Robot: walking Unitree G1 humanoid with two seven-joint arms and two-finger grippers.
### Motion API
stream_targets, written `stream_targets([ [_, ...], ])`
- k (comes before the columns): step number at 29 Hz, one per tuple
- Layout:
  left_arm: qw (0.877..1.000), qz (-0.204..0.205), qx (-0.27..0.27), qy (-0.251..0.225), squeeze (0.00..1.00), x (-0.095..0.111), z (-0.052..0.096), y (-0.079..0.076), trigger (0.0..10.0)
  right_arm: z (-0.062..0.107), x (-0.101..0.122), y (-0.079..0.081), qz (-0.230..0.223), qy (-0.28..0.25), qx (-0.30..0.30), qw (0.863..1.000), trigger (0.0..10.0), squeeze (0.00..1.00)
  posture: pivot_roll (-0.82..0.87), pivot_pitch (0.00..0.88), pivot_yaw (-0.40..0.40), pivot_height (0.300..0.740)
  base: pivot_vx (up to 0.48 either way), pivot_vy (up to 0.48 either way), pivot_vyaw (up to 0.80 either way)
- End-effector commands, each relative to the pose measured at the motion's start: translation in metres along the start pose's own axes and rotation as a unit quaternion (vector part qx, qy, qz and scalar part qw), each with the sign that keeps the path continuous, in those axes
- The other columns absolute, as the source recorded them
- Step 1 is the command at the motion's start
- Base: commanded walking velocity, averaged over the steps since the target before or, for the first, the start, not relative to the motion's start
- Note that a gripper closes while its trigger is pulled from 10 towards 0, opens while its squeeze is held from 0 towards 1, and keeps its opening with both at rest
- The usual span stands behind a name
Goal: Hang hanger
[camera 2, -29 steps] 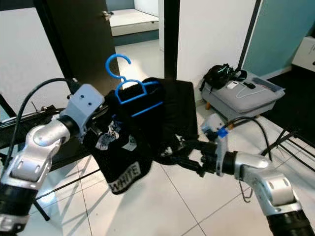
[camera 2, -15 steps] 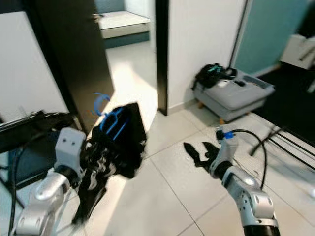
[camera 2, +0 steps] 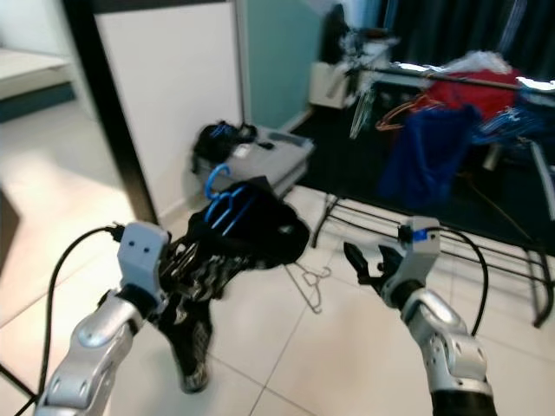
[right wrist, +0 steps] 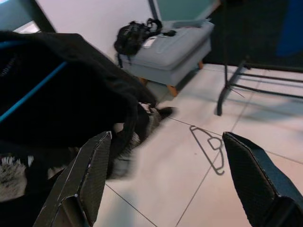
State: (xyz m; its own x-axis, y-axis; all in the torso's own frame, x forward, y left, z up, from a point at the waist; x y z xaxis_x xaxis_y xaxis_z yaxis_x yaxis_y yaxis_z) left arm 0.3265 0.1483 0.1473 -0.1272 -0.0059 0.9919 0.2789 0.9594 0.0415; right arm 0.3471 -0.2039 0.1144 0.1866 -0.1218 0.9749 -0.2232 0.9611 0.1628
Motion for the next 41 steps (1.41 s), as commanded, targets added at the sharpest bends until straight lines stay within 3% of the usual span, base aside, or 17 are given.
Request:
stream_targets([
  [1,1.000,0.002,0.007,-0.017,0.00,0.006,-0.001,0.004,10.0,-0.001,-0.001,0.000,0.006,0.001,-0.003,1.000,10.0,0.00,-0.07,0.000,-0.008,0.740,0.000,0.000,-0.80],
  [7,0.999,0.002,0.048,-0.010,0.00,0.005,0.001,0.019,10.0,-0.006,0.001,0.003,0.015,-0.003,0.000,1.000,10.0,0.00,-0.06,0.000,-0.020,0.740,0.000,0.000,-0.80],
  [11,0.999,-0.007,0.042,-0.017,0.00,0.008,-0.001,0.019,10.0,-0.008,0.001,0.004,0.017,-0.004,0.000,1.000,10.0,0.00,-0.06,0.000,-0.021,0.740,0.000,0.000,-0.80],
  [18,0.998,0.019,0.036,-0.053,0.00,0.023,-0.005,0.017,10.0,-0.008,0.010,0.006,0.013,-0.032,0.007,0.999,10.0,0.00,-0.06,0.000,-0.014,0.740,0.452,0.000,-0.11],
  [25,0.998,0.007,0.006,-0.069,0.00,0.034,-0.014,-0.001,10.0,-0.010,0.010,0.005,0.020,-0.033,0.003,0.999,10.0,0.00,-0.07,0.000,-0.006,0.740,0.480,0.000,0.00],
  [29,0.998,0.008,0.000,-0.069,0.00,0.034,-0.015,-0.004,10.0,-0.010,0.010,0.005,0.022,-0.032,0.004,0.999,10.0,0.00,-0.07,0.000,-0.005,0.740,0.480,0.000,0.00],
  [41,0.996,0.009,-0.044,-0.075,0.00,0.040,-0.020,-0.026,10.0,-0.011,0.009,0.009,0.022,-0.033,0.009,0.999,10.0,0.00,-0.07,0.000,0.004,0.740,0.480,0.000,-0.79],
])
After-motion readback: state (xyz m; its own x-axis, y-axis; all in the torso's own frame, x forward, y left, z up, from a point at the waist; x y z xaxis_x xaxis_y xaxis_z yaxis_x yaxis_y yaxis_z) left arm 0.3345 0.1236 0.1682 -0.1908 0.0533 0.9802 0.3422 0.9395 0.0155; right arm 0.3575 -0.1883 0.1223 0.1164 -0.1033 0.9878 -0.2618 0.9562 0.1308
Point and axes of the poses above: a point about 5 cm out from each wrist's last joint towards the gripper, its own z axis pointing back from the gripper into the wrist, its own x axis along the axis of the wrist's last joint, y = z × x, the point moved 5 cm from there along -z, pointing out of the wrist towards the gripper, and after that the axes turned 7 degrees about z, right-handed, at the moved point
